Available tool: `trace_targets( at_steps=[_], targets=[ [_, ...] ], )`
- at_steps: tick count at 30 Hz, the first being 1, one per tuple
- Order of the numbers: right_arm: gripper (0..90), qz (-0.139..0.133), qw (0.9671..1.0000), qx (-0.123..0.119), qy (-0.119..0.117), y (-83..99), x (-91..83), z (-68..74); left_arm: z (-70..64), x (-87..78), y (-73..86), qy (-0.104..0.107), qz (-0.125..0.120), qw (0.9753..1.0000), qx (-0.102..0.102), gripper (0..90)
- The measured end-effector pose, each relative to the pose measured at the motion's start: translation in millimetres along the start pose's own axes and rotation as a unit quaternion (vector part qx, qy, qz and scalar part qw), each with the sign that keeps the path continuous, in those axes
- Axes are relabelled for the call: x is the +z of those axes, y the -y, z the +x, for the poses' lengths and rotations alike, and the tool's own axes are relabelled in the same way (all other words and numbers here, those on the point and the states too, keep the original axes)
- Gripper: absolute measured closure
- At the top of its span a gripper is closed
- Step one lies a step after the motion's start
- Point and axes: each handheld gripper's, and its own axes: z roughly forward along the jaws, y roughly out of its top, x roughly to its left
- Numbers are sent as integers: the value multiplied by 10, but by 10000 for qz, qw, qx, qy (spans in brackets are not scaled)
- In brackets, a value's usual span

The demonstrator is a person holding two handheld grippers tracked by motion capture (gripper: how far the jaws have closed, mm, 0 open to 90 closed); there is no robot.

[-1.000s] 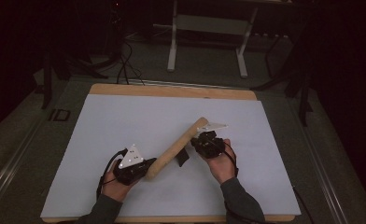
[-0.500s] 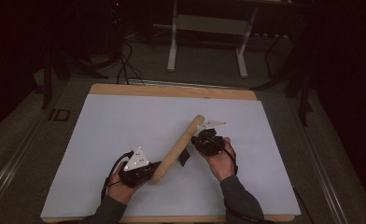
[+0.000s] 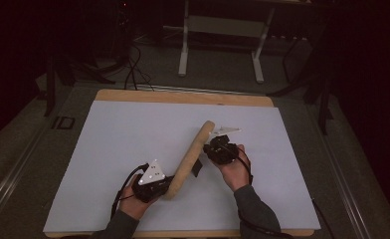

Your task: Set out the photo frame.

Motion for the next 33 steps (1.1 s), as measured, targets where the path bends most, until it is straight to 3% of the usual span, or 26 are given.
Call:
trace_targets(
  at_steps=[33],
  targets=[
    [889,101,9998,-164,-9,-83,45,52,-162,179,-14,179,74,9997,143,900]
  ],
)
